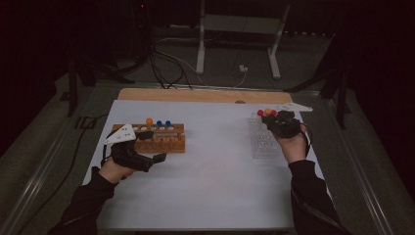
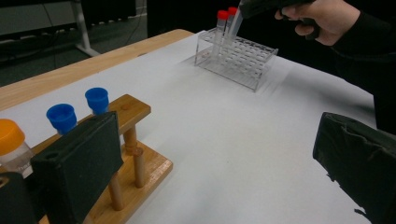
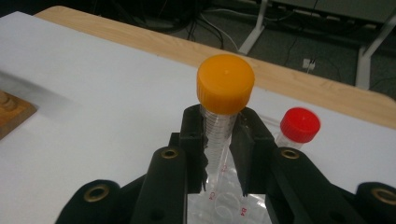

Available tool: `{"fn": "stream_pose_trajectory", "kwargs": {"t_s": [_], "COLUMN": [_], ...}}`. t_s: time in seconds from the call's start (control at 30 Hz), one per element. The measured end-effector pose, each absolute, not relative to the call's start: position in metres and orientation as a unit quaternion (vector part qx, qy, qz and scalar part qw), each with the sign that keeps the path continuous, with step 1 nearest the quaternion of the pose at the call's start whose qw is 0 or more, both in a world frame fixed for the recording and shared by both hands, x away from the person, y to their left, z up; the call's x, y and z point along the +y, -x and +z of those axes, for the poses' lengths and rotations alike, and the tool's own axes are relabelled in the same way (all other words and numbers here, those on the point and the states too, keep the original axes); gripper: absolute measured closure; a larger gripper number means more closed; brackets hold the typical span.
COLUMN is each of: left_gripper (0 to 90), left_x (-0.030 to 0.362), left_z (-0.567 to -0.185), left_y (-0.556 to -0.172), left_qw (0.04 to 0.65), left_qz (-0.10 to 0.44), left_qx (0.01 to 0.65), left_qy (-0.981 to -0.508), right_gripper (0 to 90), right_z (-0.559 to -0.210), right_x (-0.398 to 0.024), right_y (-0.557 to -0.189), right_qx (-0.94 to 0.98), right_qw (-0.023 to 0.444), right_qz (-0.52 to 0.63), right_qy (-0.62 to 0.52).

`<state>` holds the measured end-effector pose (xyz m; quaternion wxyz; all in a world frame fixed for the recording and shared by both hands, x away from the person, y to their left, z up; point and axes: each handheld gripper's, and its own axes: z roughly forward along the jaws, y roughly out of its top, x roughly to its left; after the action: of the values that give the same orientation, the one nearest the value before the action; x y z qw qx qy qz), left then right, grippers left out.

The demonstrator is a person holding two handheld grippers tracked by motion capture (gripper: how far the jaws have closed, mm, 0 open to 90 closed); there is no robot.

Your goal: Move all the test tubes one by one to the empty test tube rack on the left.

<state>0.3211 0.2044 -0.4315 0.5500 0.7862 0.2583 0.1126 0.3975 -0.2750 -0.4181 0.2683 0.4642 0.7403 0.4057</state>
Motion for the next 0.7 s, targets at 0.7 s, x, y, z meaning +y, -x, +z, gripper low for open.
{"fn": "stream_pose_trajectory", "kwargs": {"t_s": [0.7], "left_gripper": [2.2], "left_x": [0.188], "left_z": [-0.428], "left_y": [-0.323], "left_qw": [0.548], "left_qz": [0.089], "left_qx": [0.242], "left_qy": [-0.796], "right_gripper": [75.6], "right_z": [-0.409], "right_x": [-0.240], "right_y": [-0.348], "right_qx": [0.783], "right_qw": [0.226], "right_qz": [0.437], "right_qy": [-0.379]}}
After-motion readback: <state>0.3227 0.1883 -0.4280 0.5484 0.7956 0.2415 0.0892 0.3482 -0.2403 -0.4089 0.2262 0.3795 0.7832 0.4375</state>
